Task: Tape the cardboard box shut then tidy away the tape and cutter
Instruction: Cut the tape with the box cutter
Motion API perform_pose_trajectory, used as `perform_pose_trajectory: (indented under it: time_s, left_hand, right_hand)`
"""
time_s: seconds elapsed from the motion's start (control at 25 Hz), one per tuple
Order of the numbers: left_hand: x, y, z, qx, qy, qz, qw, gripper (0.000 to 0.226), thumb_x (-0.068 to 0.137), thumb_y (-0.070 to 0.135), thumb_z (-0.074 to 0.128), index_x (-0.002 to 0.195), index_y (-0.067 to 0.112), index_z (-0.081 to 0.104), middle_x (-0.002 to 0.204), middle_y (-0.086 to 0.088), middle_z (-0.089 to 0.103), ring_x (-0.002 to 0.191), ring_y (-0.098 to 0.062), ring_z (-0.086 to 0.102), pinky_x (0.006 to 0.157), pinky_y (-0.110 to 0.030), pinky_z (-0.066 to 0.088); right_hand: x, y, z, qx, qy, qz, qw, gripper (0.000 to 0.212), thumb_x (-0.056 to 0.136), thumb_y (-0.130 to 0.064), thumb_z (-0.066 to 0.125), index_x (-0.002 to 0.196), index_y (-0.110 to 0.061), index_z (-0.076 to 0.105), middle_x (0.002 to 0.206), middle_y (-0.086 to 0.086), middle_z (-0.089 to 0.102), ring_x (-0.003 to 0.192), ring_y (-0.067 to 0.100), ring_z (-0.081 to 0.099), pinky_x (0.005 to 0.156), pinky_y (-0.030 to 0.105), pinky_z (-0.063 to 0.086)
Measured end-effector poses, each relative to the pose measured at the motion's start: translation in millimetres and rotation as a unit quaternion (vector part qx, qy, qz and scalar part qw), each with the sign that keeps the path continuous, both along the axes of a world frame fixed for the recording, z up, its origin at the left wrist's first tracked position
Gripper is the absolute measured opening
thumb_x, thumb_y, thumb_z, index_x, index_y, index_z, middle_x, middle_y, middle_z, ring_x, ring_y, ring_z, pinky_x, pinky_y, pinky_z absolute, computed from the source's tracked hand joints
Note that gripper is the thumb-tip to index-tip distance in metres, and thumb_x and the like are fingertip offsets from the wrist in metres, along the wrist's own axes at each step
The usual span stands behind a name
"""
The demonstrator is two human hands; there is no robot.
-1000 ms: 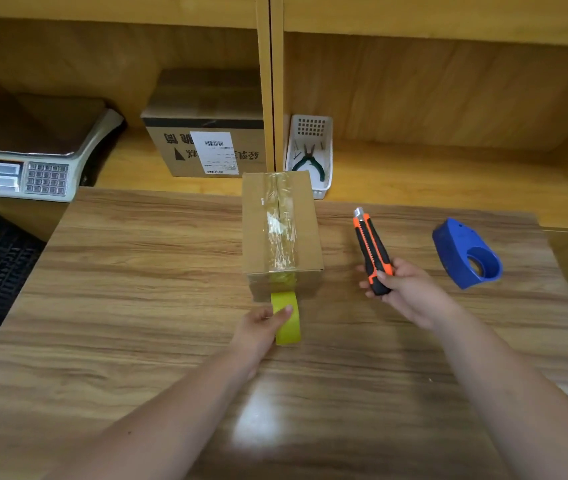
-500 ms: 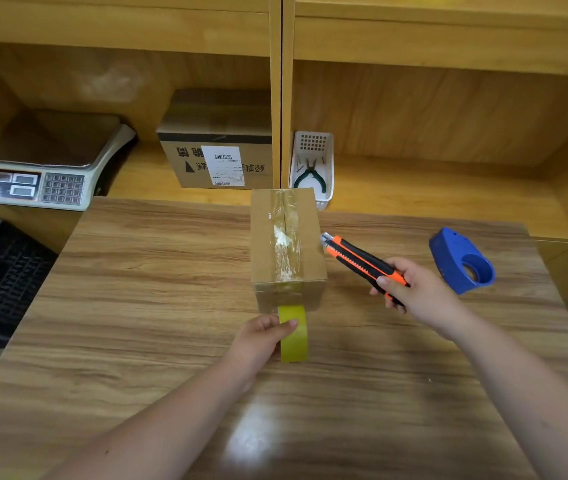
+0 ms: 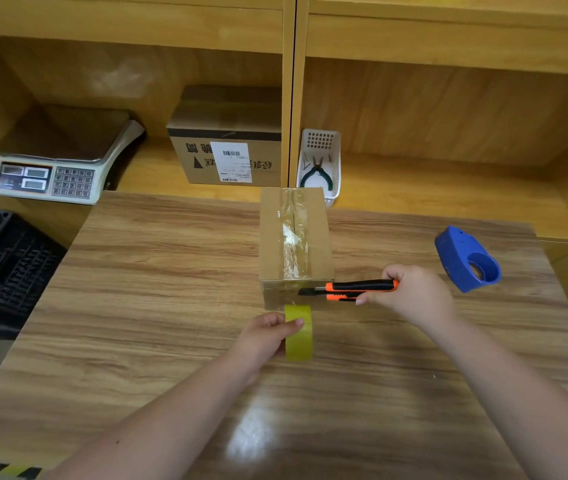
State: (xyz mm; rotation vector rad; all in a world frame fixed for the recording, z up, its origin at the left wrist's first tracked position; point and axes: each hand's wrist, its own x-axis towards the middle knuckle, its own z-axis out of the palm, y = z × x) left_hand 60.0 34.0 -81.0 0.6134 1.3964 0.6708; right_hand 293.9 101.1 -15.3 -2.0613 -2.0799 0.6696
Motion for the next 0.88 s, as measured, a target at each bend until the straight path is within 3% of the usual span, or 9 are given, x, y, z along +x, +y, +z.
perform_pose_trajectory:
  time_s: [0.16, 0.32, 0.48, 0.6, 0.72, 0.88]
  left_hand:
    - [-2.0, -0.5, -1.5, -0.005, 0.008, -0.004, 1.000, 0.028, 0.086, 0.019, 0.069, 0.064, 0.018, 0.051, 0.053, 0.008, 0.063, 0.048, -0.002, 0.059, 0.052, -0.016, 0.050]
    - [-1.9, -2.6, -1.0, -0.006, 0.011, 0.000, 1.000, 0.027, 0.086, 0.021, 0.069, 0.064, 0.019, 0.053, 0.060, 0.005, 0.066, 0.054, -0.006, 0.062, 0.058, -0.020, 0.052]
    - [0.9, -4.2, -1.4, -0.008, 0.011, 0.002, 1.000, 0.021, 0.085, 0.024, 0.070, 0.069, 0.018, 0.058, 0.074, -0.004, 0.069, 0.065, -0.013, 0.065, 0.070, -0.029, 0.053]
    - [1.8, -4.1, -1.7, -0.013, 0.007, 0.005, 1.000, 0.020, 0.085, 0.024, 0.070, 0.069, 0.017, 0.060, 0.081, -0.010, 0.069, 0.072, -0.020, 0.065, 0.087, -0.042, 0.054]
    - [2.8, -4.7, -4.7, -0.020, 0.007, 0.008, 1.000, 0.021, 0.085, 0.023, 0.071, 0.069, 0.016, 0.059, 0.085, -0.014, 0.070, 0.080, -0.026, 0.065, 0.093, -0.050, 0.051]
    - [5.1, -4.4, -10.3, -0.022, 0.007, 0.018, 1.000, 0.012, 0.086, 0.024, 0.069, 0.082, 0.013, 0.066, 0.090, -0.015, 0.072, 0.081, -0.025, 0.066, 0.092, -0.049, 0.052]
  right_hand:
    - [-8.9, 0.8, -3.7, 0.048, -0.085, 0.063, 0.993, 0.059, 0.052, -0.079, 0.063, 0.060, -0.024, 0.044, 0.046, -0.009, 0.042, 0.053, 0.018, 0.048, 0.043, 0.025, 0.029]
    - [-14.2, -0.4, -13.7, 0.122, -0.090, 0.122, 0.981, 0.057, 0.057, -0.075, 0.064, 0.066, -0.022, 0.042, 0.041, -0.012, 0.031, 0.046, 0.020, 0.043, 0.043, 0.024, 0.030]
    - [-22.2, -1.3, -24.8, 0.179, -0.089, 0.157, 0.967, 0.060, 0.055, -0.071, 0.068, 0.057, -0.017, 0.043, 0.044, -0.007, 0.035, 0.040, 0.019, 0.035, 0.042, 0.022, 0.029]
    - [-19.9, -0.8, -24.9, 0.198, -0.102, 0.163, 0.961, 0.060, 0.051, -0.068, 0.072, 0.053, -0.014, 0.046, 0.043, -0.008, 0.029, 0.036, 0.017, 0.029, 0.038, 0.018, 0.023]
    - [-13.1, 1.2, -25.6, 0.217, -0.123, 0.168, 0.954, 0.060, 0.050, -0.068, 0.073, 0.052, -0.014, 0.047, 0.037, -0.002, 0.042, 0.031, 0.020, 0.040, 0.039, 0.018, 0.022]
    - [-21.7, 2.4, -32.7, 0.235, -0.137, 0.193, 0.943, 0.058, 0.053, -0.067, 0.073, 0.053, -0.015, 0.047, 0.041, -0.002, 0.048, 0.035, 0.019, 0.044, 0.039, 0.016, 0.016]
